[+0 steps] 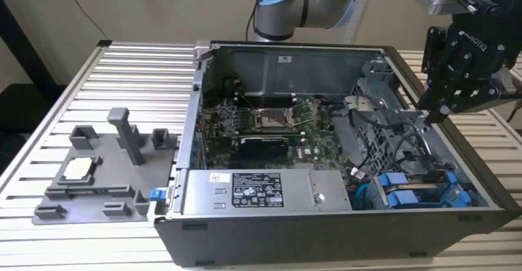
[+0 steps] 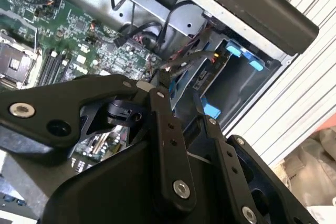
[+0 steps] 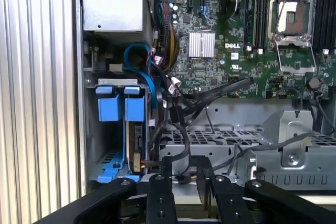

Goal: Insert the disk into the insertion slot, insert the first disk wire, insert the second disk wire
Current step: 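Insert the first disk wire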

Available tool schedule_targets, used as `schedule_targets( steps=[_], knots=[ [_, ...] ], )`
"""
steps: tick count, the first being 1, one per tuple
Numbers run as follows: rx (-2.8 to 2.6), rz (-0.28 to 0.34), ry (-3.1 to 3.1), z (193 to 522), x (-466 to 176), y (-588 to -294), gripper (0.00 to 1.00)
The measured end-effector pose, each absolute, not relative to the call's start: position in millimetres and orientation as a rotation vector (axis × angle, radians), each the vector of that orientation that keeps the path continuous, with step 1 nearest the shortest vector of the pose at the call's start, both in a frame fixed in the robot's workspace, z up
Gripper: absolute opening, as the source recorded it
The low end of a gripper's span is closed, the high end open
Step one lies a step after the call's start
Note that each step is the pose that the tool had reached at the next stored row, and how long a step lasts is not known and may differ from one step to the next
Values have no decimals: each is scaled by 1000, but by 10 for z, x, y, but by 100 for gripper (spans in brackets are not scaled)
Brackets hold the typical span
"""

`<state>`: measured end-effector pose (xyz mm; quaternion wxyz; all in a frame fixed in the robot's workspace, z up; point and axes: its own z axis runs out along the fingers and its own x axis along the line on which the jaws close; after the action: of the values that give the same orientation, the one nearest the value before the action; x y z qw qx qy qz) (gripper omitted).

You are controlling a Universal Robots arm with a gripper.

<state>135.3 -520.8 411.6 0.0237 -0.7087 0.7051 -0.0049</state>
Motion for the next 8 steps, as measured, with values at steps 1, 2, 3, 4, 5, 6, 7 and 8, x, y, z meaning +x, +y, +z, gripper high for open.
schedule_targets(
  steps=[1,2,3,4,5,6,7,8],
  knots=[
    [-2193,-17,2182,4113,1314,-5205,33],
    [-2193,-19,2181,4110,1276,-5201,33],
    [-2192,-21,2181,4108,1238,-5198,33],
    [-2192,-23,2180,4105,1199,-5195,33],
    [-2191,-24,2179,4102,1160,-5192,33],
    [-2190,-26,2179,4100,1121,-5189,33],
    [-2190,-28,2178,4098,1083,-5185,33],
    [-2189,-30,2178,4096,1047,-5182,33]
  ],
)
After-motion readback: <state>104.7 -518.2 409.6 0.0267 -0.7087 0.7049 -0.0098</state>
